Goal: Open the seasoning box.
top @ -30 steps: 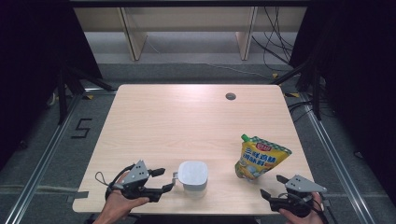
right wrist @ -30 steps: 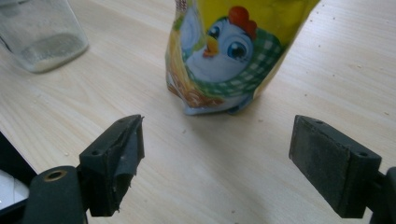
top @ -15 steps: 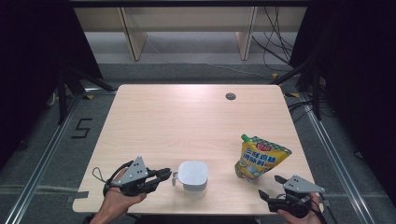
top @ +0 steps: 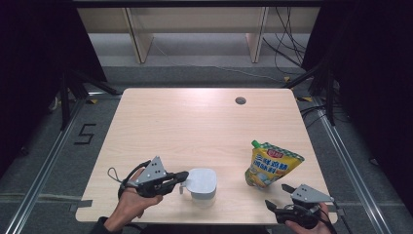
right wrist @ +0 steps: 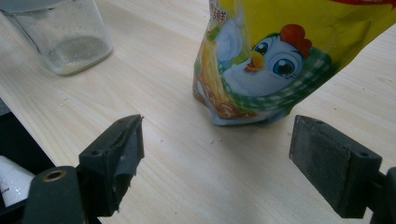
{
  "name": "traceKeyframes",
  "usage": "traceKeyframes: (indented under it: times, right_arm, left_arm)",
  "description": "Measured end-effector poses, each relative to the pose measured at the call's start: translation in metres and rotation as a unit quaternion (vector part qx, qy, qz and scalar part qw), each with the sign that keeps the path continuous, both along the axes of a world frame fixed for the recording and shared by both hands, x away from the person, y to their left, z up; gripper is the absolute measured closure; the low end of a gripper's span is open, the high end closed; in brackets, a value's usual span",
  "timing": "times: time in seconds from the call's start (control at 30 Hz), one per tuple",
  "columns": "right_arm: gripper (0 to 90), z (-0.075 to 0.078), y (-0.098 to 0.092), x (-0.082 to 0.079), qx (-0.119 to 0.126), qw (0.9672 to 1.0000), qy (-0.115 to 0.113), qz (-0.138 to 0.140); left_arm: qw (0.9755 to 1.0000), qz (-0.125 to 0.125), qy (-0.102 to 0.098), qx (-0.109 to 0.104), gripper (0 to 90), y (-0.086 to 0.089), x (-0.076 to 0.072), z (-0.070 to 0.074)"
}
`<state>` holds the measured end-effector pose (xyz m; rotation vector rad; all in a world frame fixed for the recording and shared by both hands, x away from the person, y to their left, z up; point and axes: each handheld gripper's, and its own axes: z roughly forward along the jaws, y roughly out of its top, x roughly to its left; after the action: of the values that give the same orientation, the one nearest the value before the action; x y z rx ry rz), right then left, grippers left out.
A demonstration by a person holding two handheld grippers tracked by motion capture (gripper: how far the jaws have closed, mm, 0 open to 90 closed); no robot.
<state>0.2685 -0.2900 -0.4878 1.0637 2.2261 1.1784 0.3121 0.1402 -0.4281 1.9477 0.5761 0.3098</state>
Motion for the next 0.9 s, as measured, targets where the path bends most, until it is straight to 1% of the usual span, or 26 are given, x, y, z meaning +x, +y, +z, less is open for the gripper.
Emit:
traceKeyframes:
  times: [0.03, 0.07, 0.1, 0.13, 0.17, 0.2, 0.23, 0.27, 0.3, 0.33, 0.37, 0.43, 0.47, 0.5, 0.53, 0.57, 0.6, 0.67, 0.73, 0.77, 0.83, 0.87, 0.9]
  right_arm:
    - [18.6, 0.000, 0.000, -0.001, 0.003, 1.0000, 0.008, -0.002]
    - [18.6, 0.000, 0.000, -0.001, 0.002, 1.0000, 0.007, -0.002]
    - [18.6, 0.000, 0.001, 0.000, 0.005, 1.0000, 0.006, -0.001]
    - [18.6, 0.001, 0.002, -0.001, 0.007, 0.9999, 0.014, -0.003]
    - [18.6, 0.001, 0.004, -0.002, 0.016, 0.9997, 0.016, -0.008]
    - [18.6, 0.001, 0.003, -0.001, 0.006, 1.0000, 0.008, -0.001]
    - [18.7, 0.001, 0.005, -0.001, 0.009, 0.9999, 0.011, -0.002]
    - [19.3, 0.002, 0.009, -0.004, 0.016, 0.9995, 0.025, -0.006]
    - [20.5, 0.002, 0.009, -0.001, 0.010, 0.9999, 0.010, 0.006]
    - [22.7, 0.002, 0.011, -0.003, 0.009, 0.9999, 0.013, 0.004]
    - [23.6, 0.002, 0.012, -0.001, 0.004, 0.9999, 0.003, 0.012]
    - [23.2, 0.002, 0.017, -0.001, 0.003, 0.9998, -0.002, 0.022]
    - [23.1, 0.003, 0.020, -0.003, 0.007, 0.9997, 0.010, 0.019]
    - [23.2, 0.003, 0.021, -0.001, -0.001, 0.9994, -0.005, 0.033]
    - [23.1, 0.003, 0.024, -0.001, 0.004, 0.9993, -0.006, 0.038]
    - [22.6, 0.004, 0.026, -0.001, 0.000, 0.9993, -0.010, 0.036]
    - [22.1, 0.004, 0.030, -0.001, -0.004, 0.9990, -0.014, 0.043]
    - [20.3, 0.004, 0.035, -0.002, 0.003, 0.9986, -0.012, 0.051]
    - [18.5, 0.005, 0.042, -0.001, 0.003, 0.9984, -0.020, 0.053]
    - [17.8, 0.005, 0.045, 0.000, 0.003, 0.9980, -0.023, 0.059]
    - [16.8, 0.006, 0.050, 0.001, 0.009, 0.9977, -0.025, 0.063]
    - [16.7, 0.007, 0.053, 0.001, 0.013, 0.9973, -0.027, 0.066]
    - [16.8, 0.008, 0.056, 0.002, 0.014, 0.9967, -0.028, 0.075]
  left_arm:
    - [1.0000, -0.004, -0.005, 0.002, 88.6, 0.000, 0.001, 0.000]
    - [1.0000, 0.002, -0.001, 0.001, 88.6, 0.000, 0.001, -0.001]
    - [1.0000, -0.002, -0.005, 0.005, 88.6, 0.000, 0.002, -0.001]
    - [1.0000, -0.002, -0.003, 0.004, 88.6, 0.000, 0.002, -0.001]
    - [1.0000, 0.002, -0.001, 0.001, 88.6, 0.000, 0.001, -0.002]
    - [1.0000, 0.001, -0.001, 0.003, 88.6, -0.001, 0.002, -0.003]
    - [1.0000, -0.001, -0.002, 0.007, 88.6, -0.001, 0.002, -0.004]
    - [1.0000, 0.003, 0.002, 0.000, 88.6, -0.001, 0.002, -0.005]
    - [1.0000, 0.003, 0.004, -0.002, 88.5, -0.001, 0.001, -0.006]
    - [1.0000, 0.003, 0.003, -0.003, 88.6, -0.001, 0.001, -0.006]
    - [1.0000, 0.003, 0.003, -0.002, 88.5, -0.001, 0.001, -0.006]
    - [1.0000, 0.004, 0.006, -0.005, 88.3, -0.001, 0.001, -0.007]
    - [0.9999, 0.007, 0.007, -0.006, 88.2, -0.001, 0.001, -0.007]
    - [1.0000, 0.003, 0.002, -0.004, 88.1, 0.000, 0.002, -0.007]
    - [1.0000, 0.003, 0.002, -0.004, 87.9, 0.001, 0.002, -0.007]
    - [0.9999, 0.006, 0.007, -0.008, 87.8, 0.001, 0.001, -0.007]
    - [0.9999, 0.006, 0.010, -0.010, 87.7, 0.001, 0.001, -0.008]
    - [0.9999, 0.008, 0.006, -0.006, 87.5, 0.001, 0.000, -0.007]
    - [0.9999, 0.009, 0.008, -0.008, 87.4, 0.001, 0.000, -0.007]
    - [0.9999, 0.010, 0.009, -0.009, 87.4, 0.001, 0.000, -0.008]
    - [0.9999, 0.009, 0.003, -0.007, 87.4, 0.002, 0.000, -0.008]
    - [0.9999, 0.010, 0.004, -0.007, 87.4, 0.002, 0.000, -0.008]
    - [1.0000, 0.005, 0.002, -0.006, 87.4, 0.002, 0.001, -0.008]
